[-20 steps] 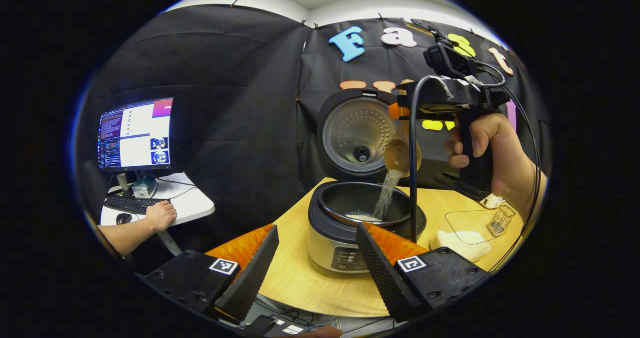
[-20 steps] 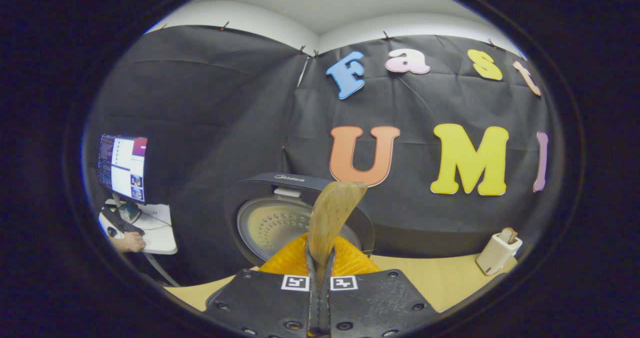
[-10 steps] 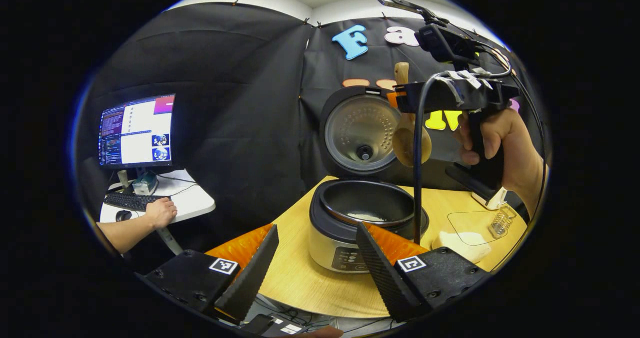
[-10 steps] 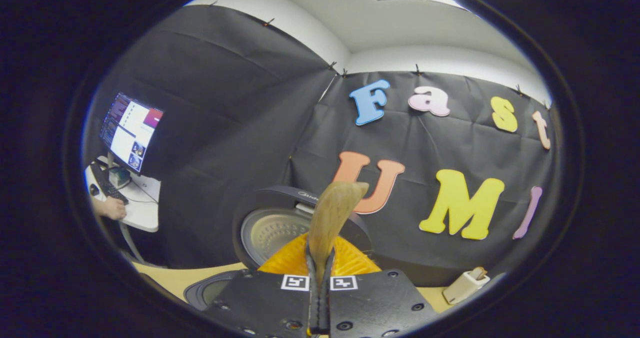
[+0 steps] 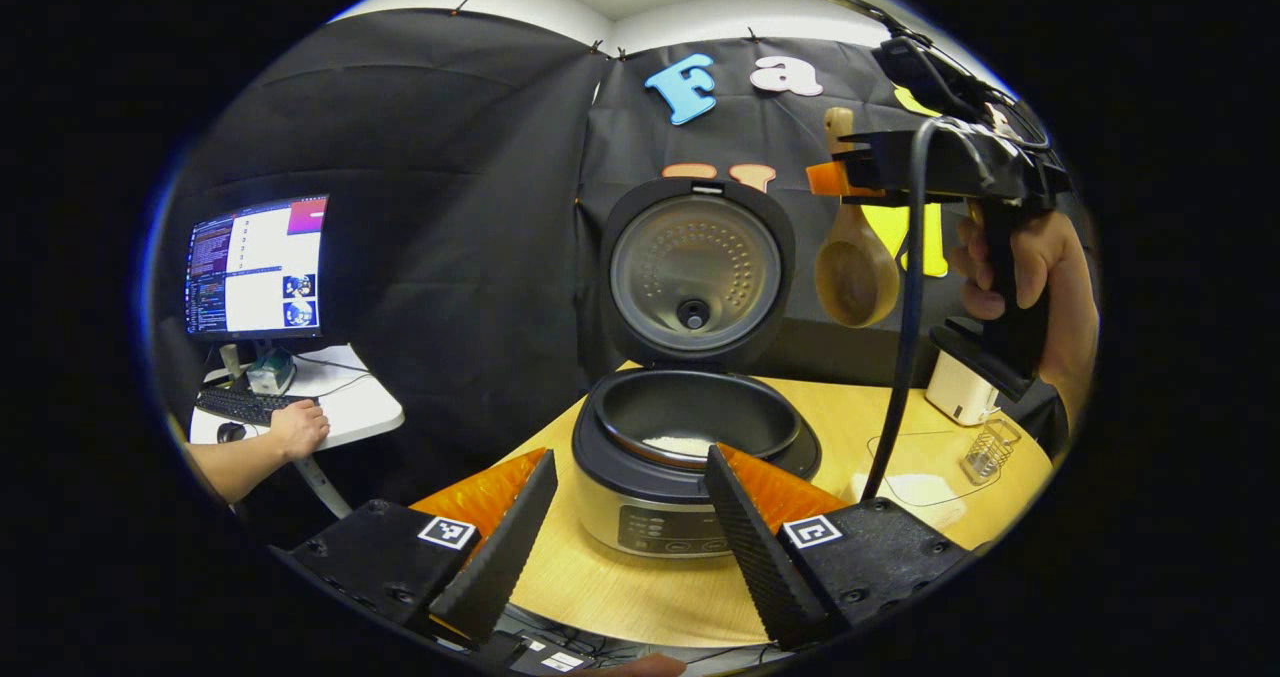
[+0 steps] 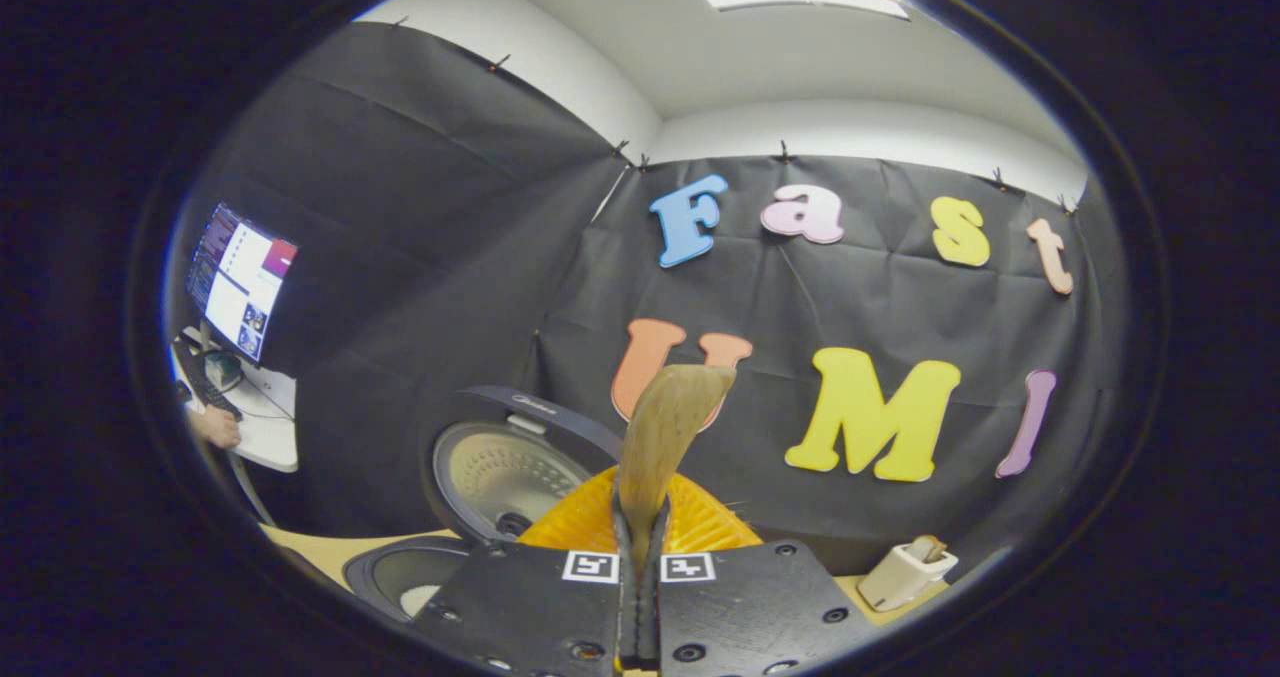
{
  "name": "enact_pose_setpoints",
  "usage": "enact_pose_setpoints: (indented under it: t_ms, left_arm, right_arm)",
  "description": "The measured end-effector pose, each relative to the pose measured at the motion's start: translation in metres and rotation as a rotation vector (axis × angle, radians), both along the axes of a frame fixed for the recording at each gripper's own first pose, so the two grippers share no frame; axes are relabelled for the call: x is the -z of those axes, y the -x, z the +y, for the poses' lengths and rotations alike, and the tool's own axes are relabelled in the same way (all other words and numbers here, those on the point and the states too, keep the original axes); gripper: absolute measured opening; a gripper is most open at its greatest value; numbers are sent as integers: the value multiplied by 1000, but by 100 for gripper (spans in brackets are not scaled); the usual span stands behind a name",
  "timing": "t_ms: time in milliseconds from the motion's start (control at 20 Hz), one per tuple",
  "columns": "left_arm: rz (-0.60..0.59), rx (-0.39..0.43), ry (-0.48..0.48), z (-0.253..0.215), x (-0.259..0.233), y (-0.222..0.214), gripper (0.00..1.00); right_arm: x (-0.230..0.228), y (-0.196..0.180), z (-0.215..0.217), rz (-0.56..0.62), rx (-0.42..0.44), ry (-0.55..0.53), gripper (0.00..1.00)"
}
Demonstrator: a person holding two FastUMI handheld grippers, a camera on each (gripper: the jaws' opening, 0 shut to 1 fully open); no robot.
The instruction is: Close the left gripper, press the button to open the rice cooker; take a wooden spoon from the chopstick holder with the right hand, scoop a spoonful of rice and pour it into the rice cooker, then put the wooden spoon back into the chopstick holder.
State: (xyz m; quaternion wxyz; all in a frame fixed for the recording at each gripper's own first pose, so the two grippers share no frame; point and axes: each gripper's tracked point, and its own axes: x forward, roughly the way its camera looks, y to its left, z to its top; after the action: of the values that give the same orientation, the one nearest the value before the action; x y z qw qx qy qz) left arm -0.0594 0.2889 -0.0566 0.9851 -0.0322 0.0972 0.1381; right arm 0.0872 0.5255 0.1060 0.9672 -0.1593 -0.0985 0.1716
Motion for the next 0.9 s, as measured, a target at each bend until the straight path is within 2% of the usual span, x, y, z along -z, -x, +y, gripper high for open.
enact_pose_setpoints:
  t_ms: [250, 550, 900]
  left_arm:
    - [-19, 16, -28, -23, -11, -3, 95]
    - [-45, 29, -57, -42, -21, -4, 95]
    - [-46, 49, -104, -63, -27, -6, 95]
  right_arm:
    - [-10, -2, -75, 43, 67, -79, 0]
    - [-30, -5, -179, 16, 175, -138, 0]
    - [-21, -22, -290, 29, 306, -178, 1]
